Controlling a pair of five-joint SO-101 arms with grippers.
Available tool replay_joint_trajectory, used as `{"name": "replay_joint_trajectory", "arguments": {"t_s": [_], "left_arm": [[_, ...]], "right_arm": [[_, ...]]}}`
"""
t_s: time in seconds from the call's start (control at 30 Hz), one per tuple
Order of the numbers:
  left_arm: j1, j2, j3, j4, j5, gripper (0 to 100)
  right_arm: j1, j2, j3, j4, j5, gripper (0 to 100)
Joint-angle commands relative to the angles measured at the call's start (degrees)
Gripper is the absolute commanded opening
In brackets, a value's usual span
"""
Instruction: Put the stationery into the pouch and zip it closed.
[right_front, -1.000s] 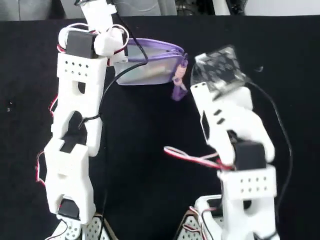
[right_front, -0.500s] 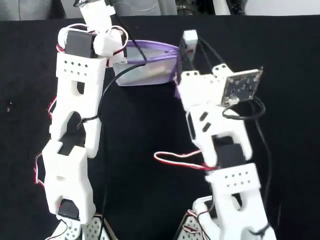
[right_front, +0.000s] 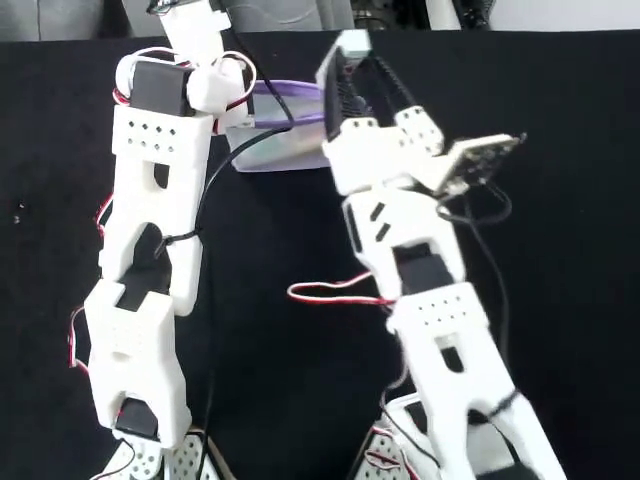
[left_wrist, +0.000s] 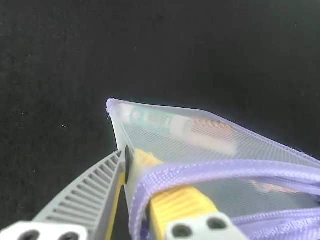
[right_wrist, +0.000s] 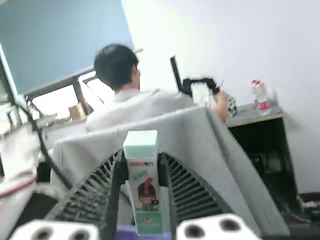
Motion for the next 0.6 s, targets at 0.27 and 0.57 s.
{"name": "replay_joint_trajectory", "arguments": {"t_s": [0.27, 0.57], "left_arm": [[-0.2, -2.9, -0.1, -1.6, 3.1, 3], [-1.6, -2.9, -0.5, -2.0, 3.2, 3]], "right_arm": [[-0.8, 6.8, -1.9, -4.3, -6.4, 1.1], [-0.9, 15.4, -3.9, -5.3, -5.7, 1.1]]}}
